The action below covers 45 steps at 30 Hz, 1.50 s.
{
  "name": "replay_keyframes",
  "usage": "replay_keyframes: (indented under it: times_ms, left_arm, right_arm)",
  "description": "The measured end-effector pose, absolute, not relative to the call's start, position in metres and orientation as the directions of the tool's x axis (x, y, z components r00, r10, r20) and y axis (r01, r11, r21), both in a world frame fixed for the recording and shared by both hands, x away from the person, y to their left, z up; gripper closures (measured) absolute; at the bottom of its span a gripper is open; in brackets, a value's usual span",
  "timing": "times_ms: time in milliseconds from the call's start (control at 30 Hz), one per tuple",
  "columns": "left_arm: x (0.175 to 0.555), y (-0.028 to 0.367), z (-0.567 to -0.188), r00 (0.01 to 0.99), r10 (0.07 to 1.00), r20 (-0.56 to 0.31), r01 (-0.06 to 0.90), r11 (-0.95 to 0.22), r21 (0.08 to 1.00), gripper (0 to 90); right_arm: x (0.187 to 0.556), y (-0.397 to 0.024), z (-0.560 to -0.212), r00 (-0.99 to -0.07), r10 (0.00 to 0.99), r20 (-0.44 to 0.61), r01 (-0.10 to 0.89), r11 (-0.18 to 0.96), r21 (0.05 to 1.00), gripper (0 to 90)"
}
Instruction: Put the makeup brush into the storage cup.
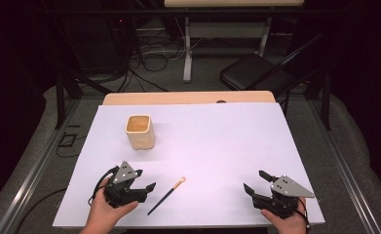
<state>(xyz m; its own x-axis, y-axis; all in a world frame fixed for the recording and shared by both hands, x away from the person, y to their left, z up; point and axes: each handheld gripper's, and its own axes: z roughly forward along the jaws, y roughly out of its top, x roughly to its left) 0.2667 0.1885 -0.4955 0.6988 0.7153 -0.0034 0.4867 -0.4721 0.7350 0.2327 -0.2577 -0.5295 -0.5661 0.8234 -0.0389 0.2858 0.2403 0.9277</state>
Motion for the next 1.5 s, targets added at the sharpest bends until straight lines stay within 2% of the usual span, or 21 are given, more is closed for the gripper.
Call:
replay_keyframes:
  times_ms: [333, 633, 967, 1233, 1500]
  left_arm:
    - [0.271, 0.186, -0.489, 0.690, 0.723, -0.035, 0.537, -0.479, 0.694, 34.3]
    - [0.273, 0.182, -0.482, 0.687, 0.726, -0.031, 0.576, -0.519, 0.632, 34.1]
    - [0.275, 0.175, -0.478, 0.696, 0.718, 0.002, 0.584, -0.567, 0.581, 34.2]
    - [0.276, 0.168, -0.477, 0.705, 0.709, -0.013, 0.606, -0.594, 0.529, 35.5]
    - [0.278, 0.160, -0.475, 0.716, 0.698, -0.009, 0.600, -0.609, 0.518, 35.6]
  right_arm:
    - [0.231, -0.257, -0.529, -0.568, 0.822, -0.038, 0.282, 0.238, 0.929, 29.6]
    - [0.232, -0.256, -0.529, -0.570, 0.820, -0.043, 0.283, 0.245, 0.927, 29.6]
    - [0.231, -0.256, -0.529, -0.569, 0.821, -0.046, 0.278, 0.245, 0.929, 29.6]
    - [0.231, -0.257, -0.529, -0.568, 0.822, -0.046, 0.279, 0.244, 0.929, 29.6]
    - [0.231, -0.257, -0.529, -0.569, 0.821, -0.048, 0.279, 0.247, 0.928, 29.6]
